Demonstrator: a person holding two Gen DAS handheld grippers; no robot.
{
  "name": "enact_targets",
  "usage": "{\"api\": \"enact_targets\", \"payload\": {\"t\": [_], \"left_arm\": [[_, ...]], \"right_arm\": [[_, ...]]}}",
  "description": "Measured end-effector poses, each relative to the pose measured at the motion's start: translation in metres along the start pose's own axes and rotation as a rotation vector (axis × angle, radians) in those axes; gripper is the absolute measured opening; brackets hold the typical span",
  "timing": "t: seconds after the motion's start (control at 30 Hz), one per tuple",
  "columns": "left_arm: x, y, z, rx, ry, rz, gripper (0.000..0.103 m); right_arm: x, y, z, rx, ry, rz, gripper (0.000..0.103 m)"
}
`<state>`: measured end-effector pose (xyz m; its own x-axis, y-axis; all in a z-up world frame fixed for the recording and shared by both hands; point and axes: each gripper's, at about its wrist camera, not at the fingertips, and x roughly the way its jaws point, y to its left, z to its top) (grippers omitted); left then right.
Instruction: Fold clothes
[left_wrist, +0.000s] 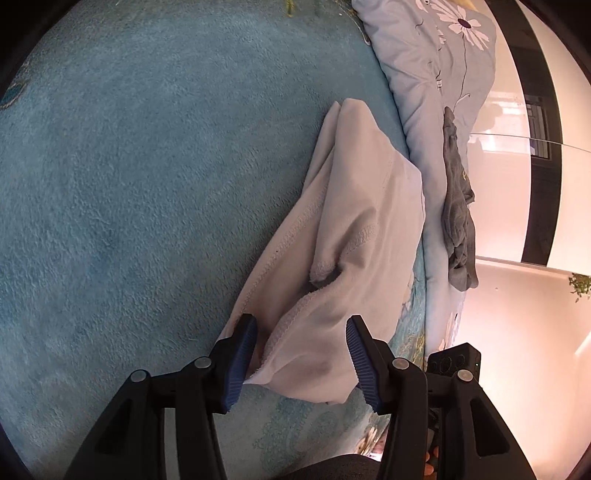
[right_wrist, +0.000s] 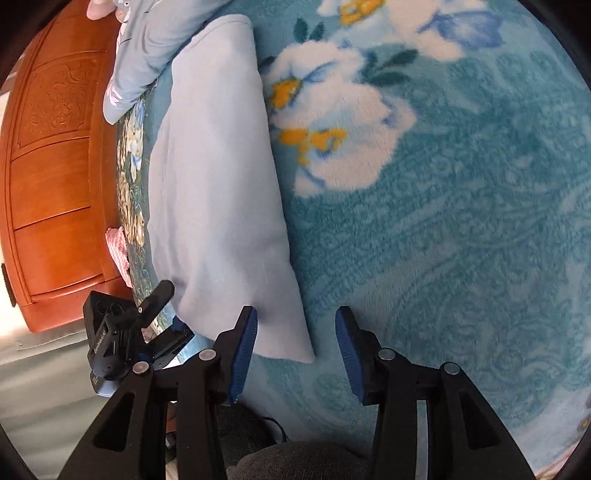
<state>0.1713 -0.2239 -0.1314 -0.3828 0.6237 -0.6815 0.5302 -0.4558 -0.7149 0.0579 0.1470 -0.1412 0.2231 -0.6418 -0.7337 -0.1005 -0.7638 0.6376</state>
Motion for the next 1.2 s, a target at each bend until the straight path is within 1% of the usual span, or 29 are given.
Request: {"api": "enact_targets", "payload": {"t": [0.03,0.1,0.2,0.27,0.3,0.33,0.4,0.43,0.5,0.57,0.63,0.7,0.8,0.87,0.97,1.0,1.03,1.1,1.13,1.2], "left_arm": [[-0.001,0.002,0.001,-0.018,-0.012,-0.016,0.054],[-0.007,0.005,0.003,-0.042,-0.043,-0.06,0.054],[-0.016,0.002,0.004,-0.021,-0.088,-0.134,0.055],[-0.019,0.0,0.005,-0.009,-0.11,-0.158,0.055],[-0.02,-0.001,0.005,-0.006,-0.122,-0.163,0.055],[-0.02,-0.001,0.005,-0.002,-0.132,-0.167,0.055],[-0.022,-0.003,0.005,0.006,-0.15,-0.176,0.055],[-0.022,-0.004,0.006,0.011,-0.157,-0.183,0.055],[-0.023,-0.006,0.007,0.019,-0.157,-0.203,0.055],[-0.022,-0.008,0.007,0.027,-0.149,-0.222,0.056],[-0.019,-0.011,0.008,0.042,-0.134,-0.219,0.057],[-0.013,-0.018,0.008,0.07,-0.122,-0.199,0.057],[-0.004,-0.029,0.007,0.117,-0.102,-0.179,0.057],[0.004,-0.036,0.007,0.138,-0.077,-0.182,0.057],[0.019,-0.041,0.01,0.137,-0.027,-0.197,0.058],[0.021,-0.041,0.012,0.134,-0.023,-0.194,0.058],[0.023,-0.041,0.015,0.132,-0.024,-0.19,0.058],[0.025,-0.041,0.021,0.137,-0.032,-0.177,0.058],[0.027,-0.043,0.025,0.145,-0.038,-0.166,0.058],[0.034,-0.05,0.035,0.171,-0.049,-0.131,0.058]], "right_arm": [[0.0,0.002,0.003,-0.011,-0.007,-0.003,0.045],[0.007,0.006,0.007,-0.028,0.015,0.0,0.046],[0.017,0.017,0.009,-0.094,0.037,-0.015,0.046],[0.018,0.024,0.007,-0.128,0.043,-0.027,0.046],[0.019,0.027,0.006,-0.145,0.046,-0.033,0.037],[0.02,0.03,0.005,-0.162,0.049,-0.039,0.02],[0.017,0.036,0.002,-0.191,0.046,-0.049,0.009],[0.014,0.039,0.001,-0.204,0.041,-0.053,0.008],[0.006,0.044,-0.002,-0.229,0.031,-0.056,0.008],[-0.011,0.045,0.0,-0.269,0.022,-0.047,0.007],[-0.029,0.045,0.003,-0.318,0.018,-0.062,0.007],[-0.047,0.044,0.018,-0.373,0.024,-0.168,0.007],[-0.075,0.032,0.045,-0.384,0.012,-0.257,0.007],[-0.094,0.024,0.063,-0.391,0.004,-0.317,0.007],[-0.122,0.012,0.091,-0.401,-0.009,-0.406,0.009],[-0.131,0.008,0.099,-0.403,-0.015,-0.432,0.012],[-0.135,0.005,0.098,-0.392,-0.035,-0.432,0.015],[-0.139,-0.012,0.083,-0.325,-0.108,-0.368,0.015],[-0.14,-0.021,0.075,-0.291,-0.145,-0.336,0.023],[-0.144,-0.039,0.06,-0.224,-0.217,-0.272,0.031]]}}
